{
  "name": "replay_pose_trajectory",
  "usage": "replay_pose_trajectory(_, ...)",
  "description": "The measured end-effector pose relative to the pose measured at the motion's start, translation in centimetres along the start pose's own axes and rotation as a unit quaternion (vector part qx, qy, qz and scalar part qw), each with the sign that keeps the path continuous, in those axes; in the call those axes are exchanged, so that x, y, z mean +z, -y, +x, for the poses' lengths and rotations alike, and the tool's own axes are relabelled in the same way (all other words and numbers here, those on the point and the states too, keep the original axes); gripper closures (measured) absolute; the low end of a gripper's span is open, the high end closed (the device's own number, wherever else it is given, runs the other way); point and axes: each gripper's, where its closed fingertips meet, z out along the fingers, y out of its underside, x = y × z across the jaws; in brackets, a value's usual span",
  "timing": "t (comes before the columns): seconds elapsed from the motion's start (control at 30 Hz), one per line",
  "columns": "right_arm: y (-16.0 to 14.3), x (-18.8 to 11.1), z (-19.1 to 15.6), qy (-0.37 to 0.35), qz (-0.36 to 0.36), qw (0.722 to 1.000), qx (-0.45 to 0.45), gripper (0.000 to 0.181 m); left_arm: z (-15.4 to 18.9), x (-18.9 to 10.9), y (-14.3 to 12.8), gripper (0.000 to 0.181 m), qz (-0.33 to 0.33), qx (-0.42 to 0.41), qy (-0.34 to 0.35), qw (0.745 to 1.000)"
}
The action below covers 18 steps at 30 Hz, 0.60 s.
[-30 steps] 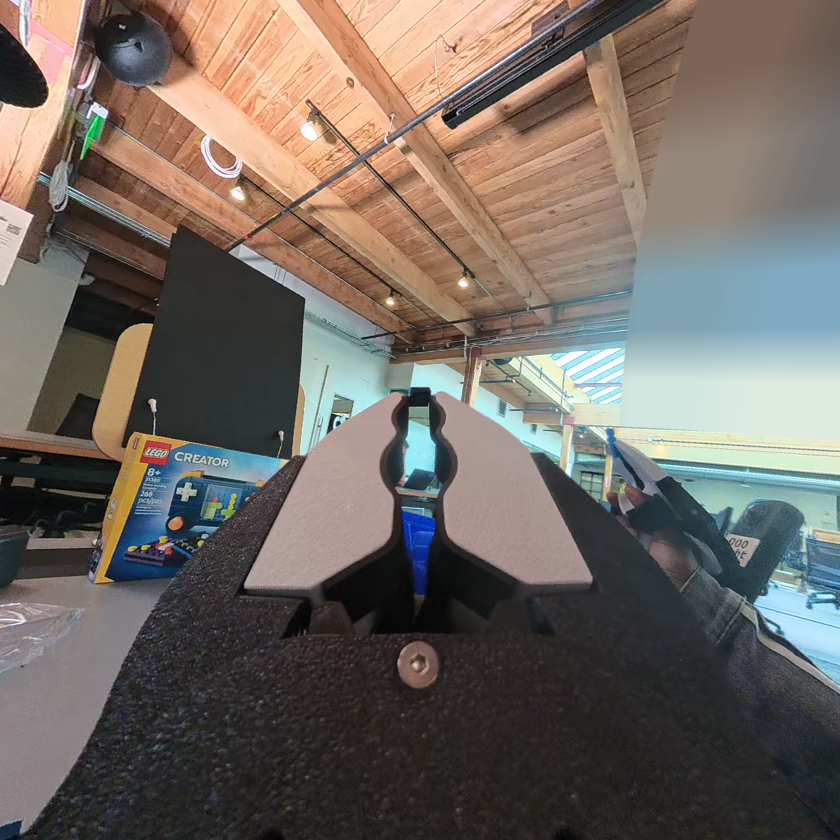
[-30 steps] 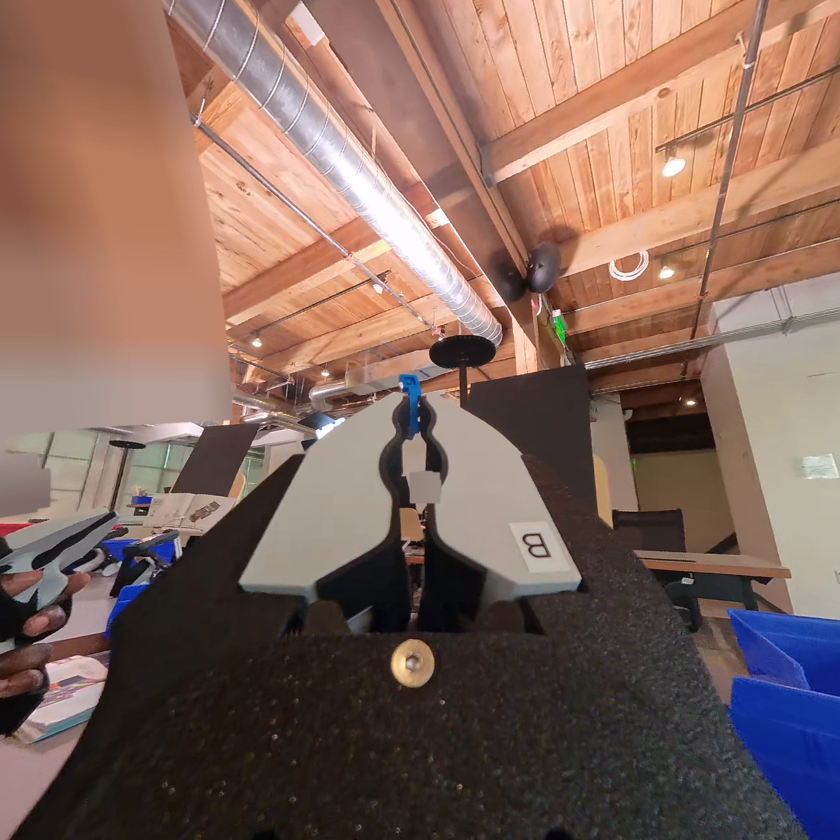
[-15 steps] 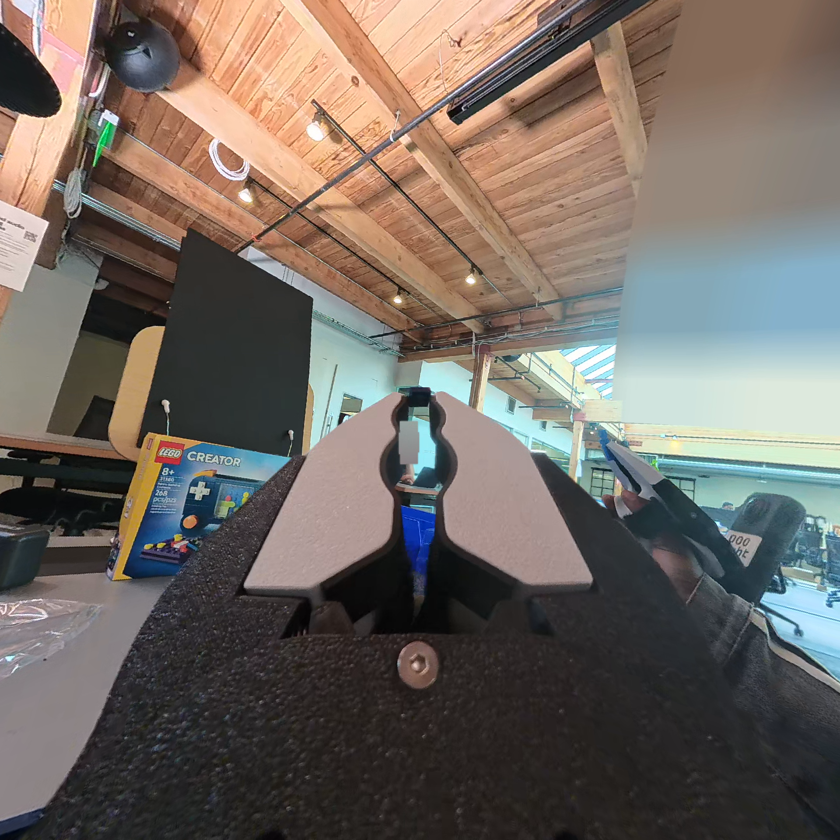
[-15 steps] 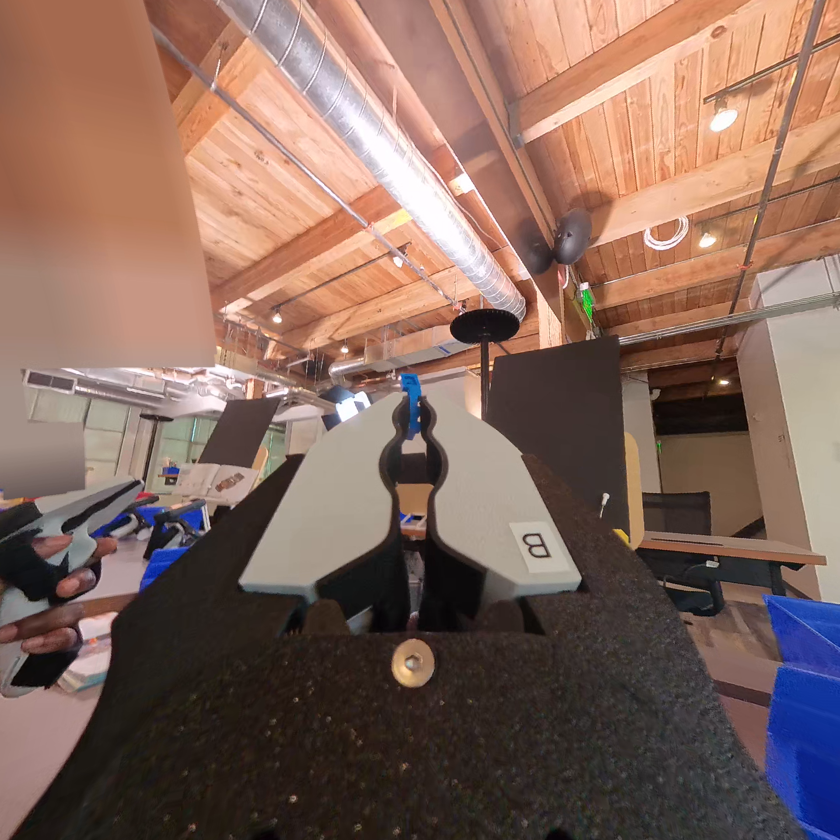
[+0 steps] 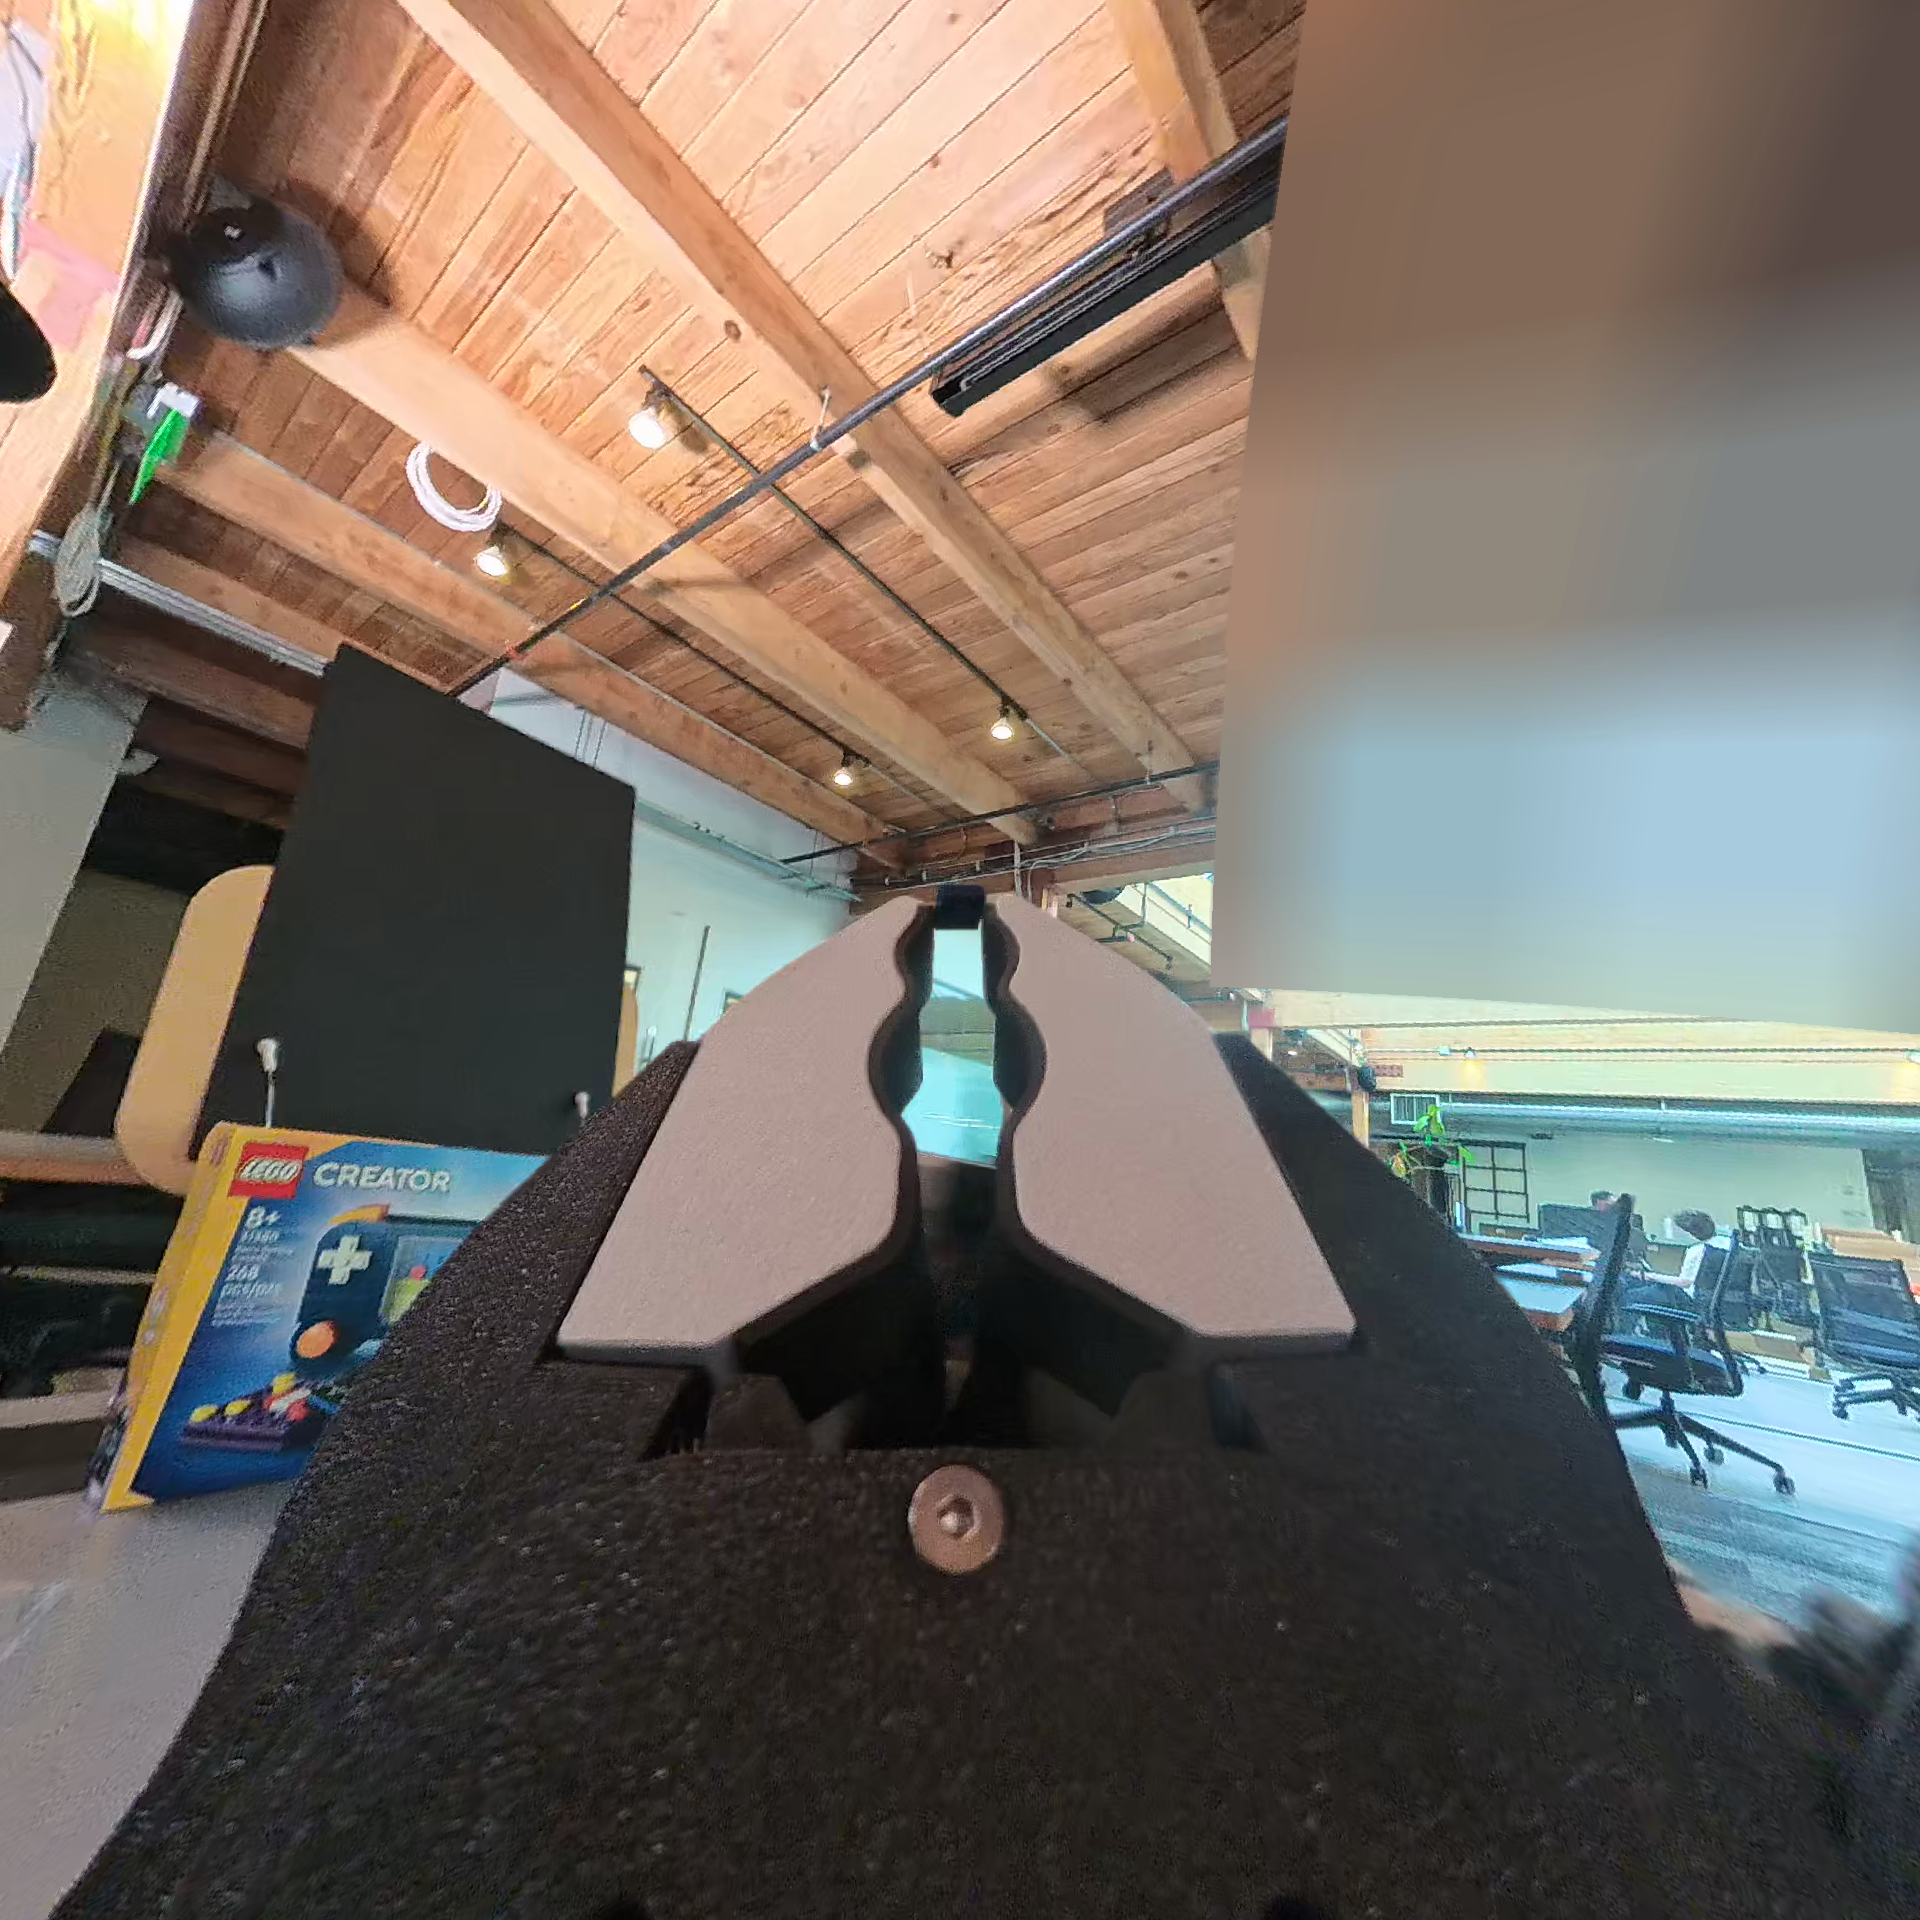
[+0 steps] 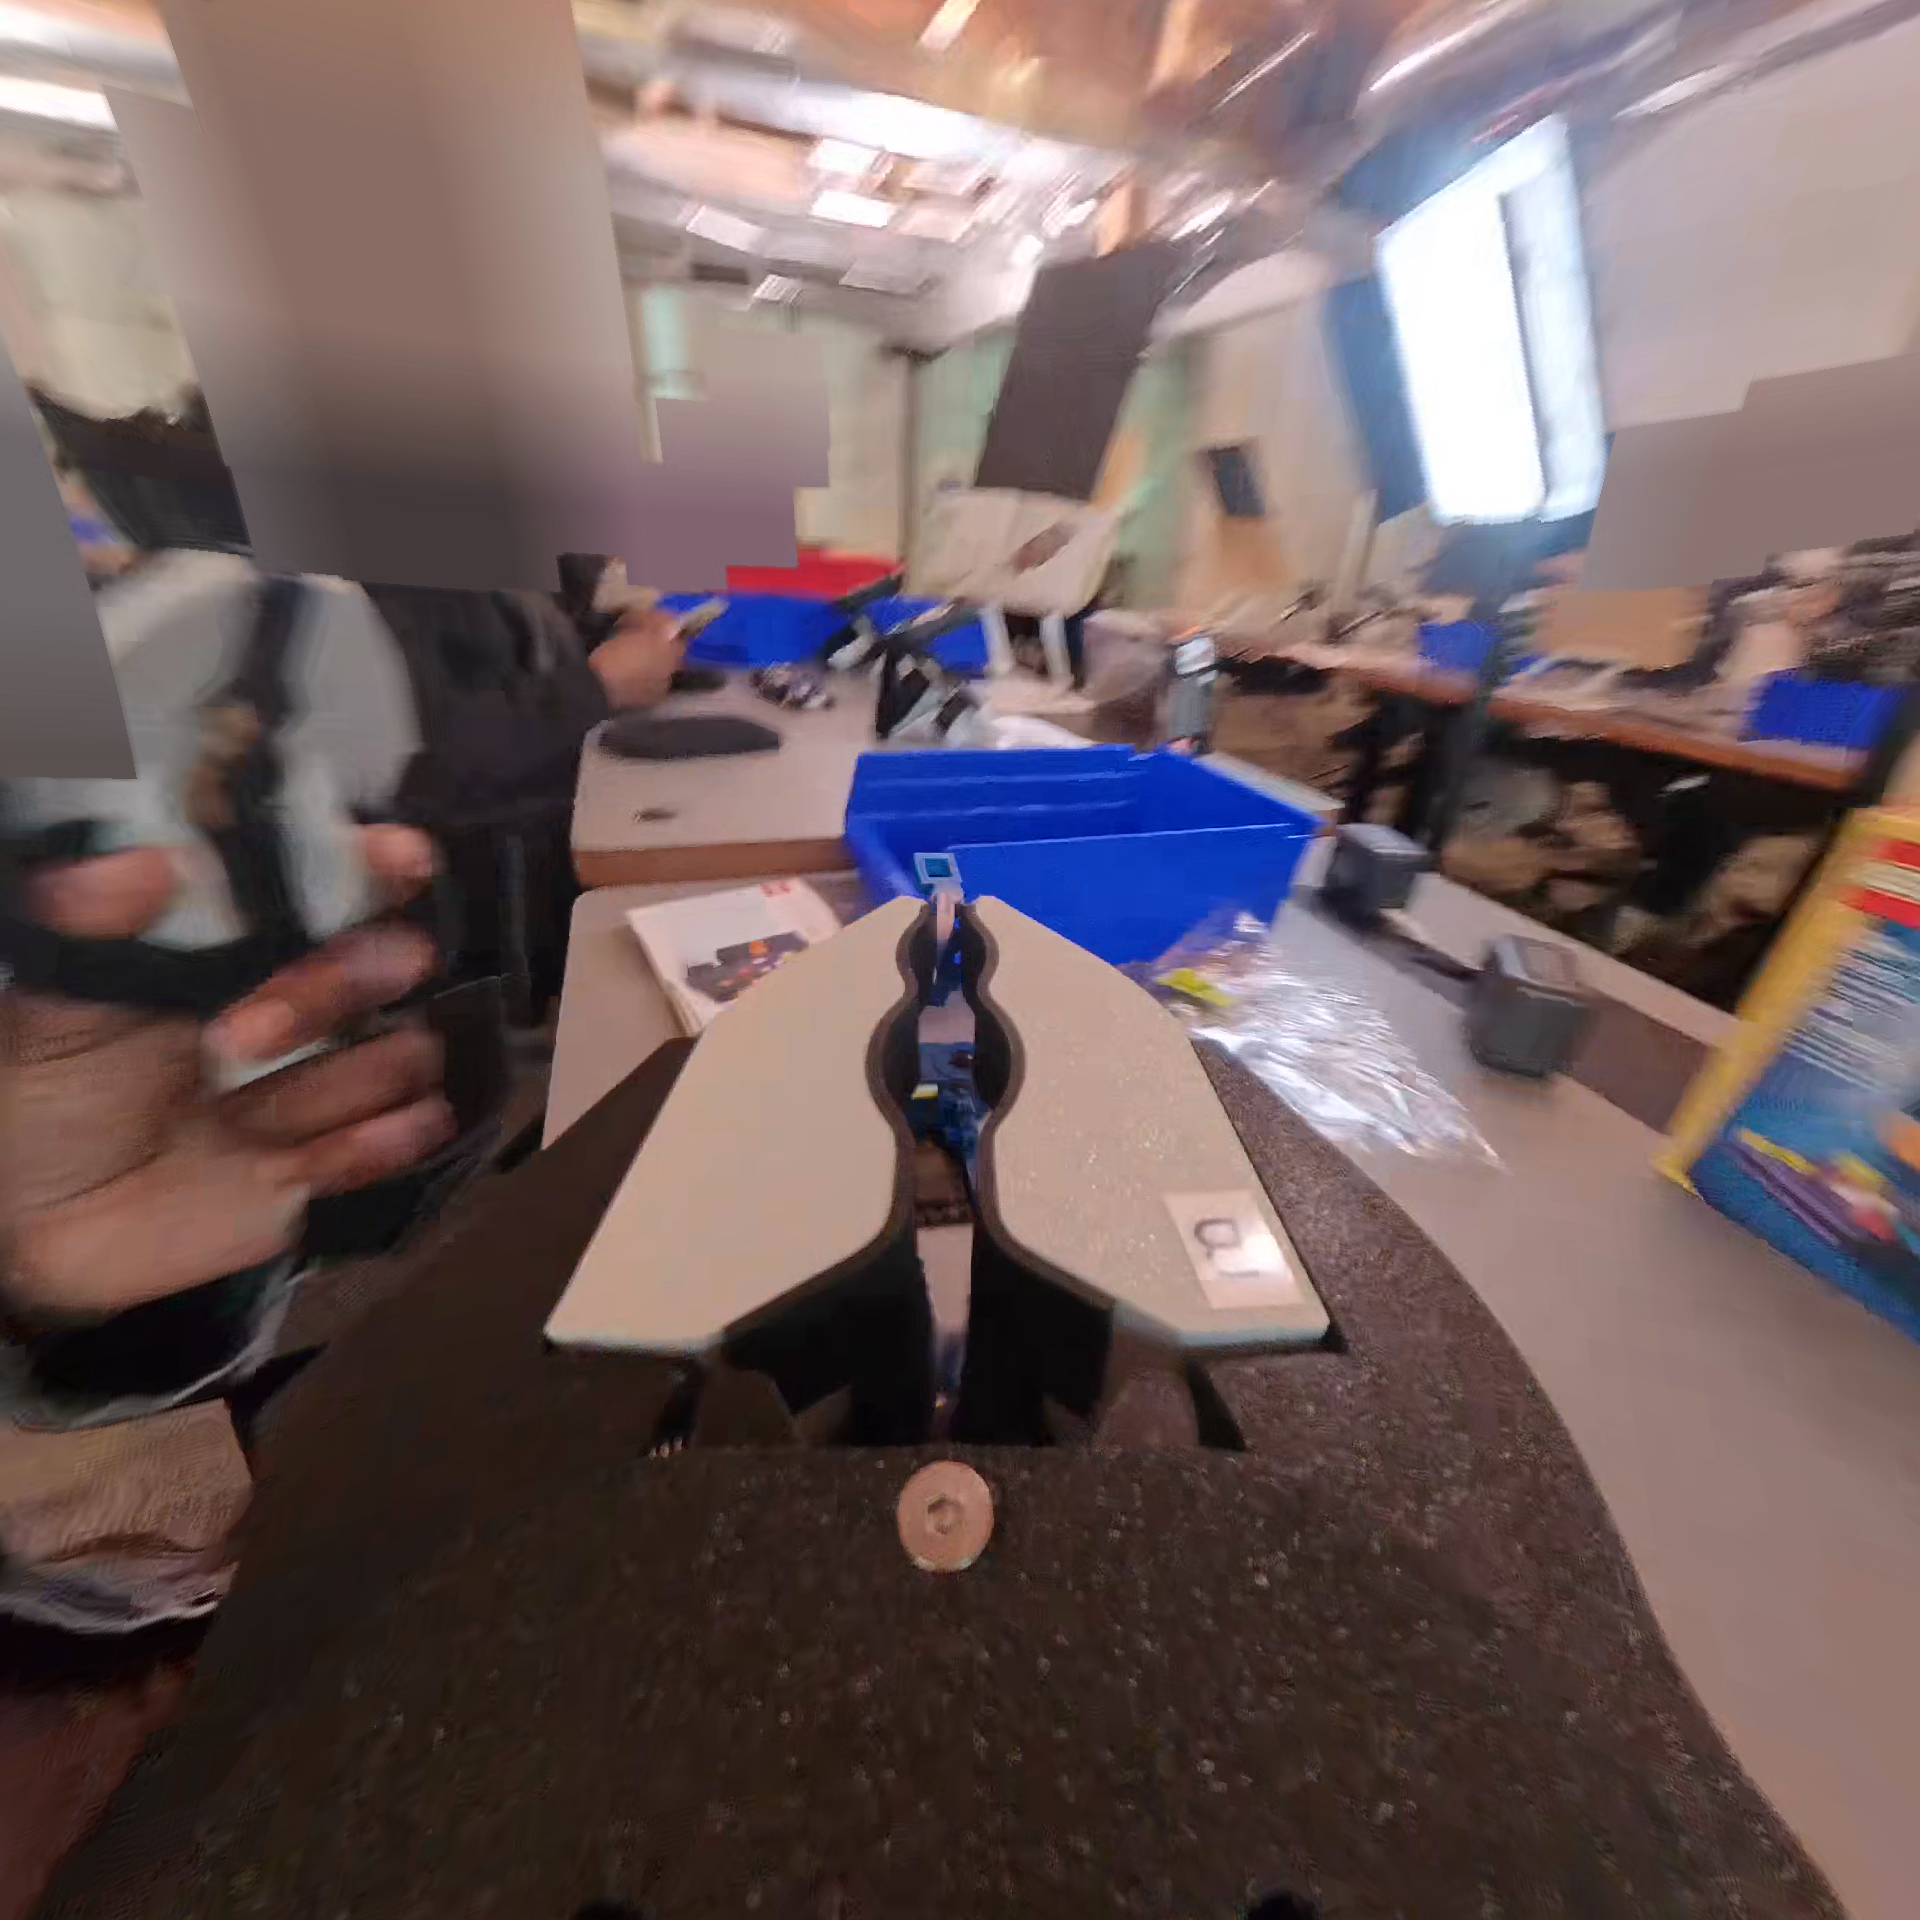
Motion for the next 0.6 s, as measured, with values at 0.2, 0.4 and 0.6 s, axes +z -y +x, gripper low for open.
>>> replay_pose_trajectory(0.2,-3.1,21.2,1.4,0.113,-0.168,0.979,0.003,0.177,1.5,0.0,0.3,0.173,0.005,0.014,-0.015,1.000)
replay_pose_trajectory(0.4,-9.5,32.6,3.6,0.091,-0.289,0.950,0.073,0.157,-0.3,-0.7,2.0,0.174,0.011,0.045,0.012,0.999)
replay_pose_trajectory(0.6,-8.0,33.3,4.0,0.102,-0.225,0.968,0.053,0.108,-2.0,-1.3,2.5,0.174,0.020,0.032,0.041,0.998)
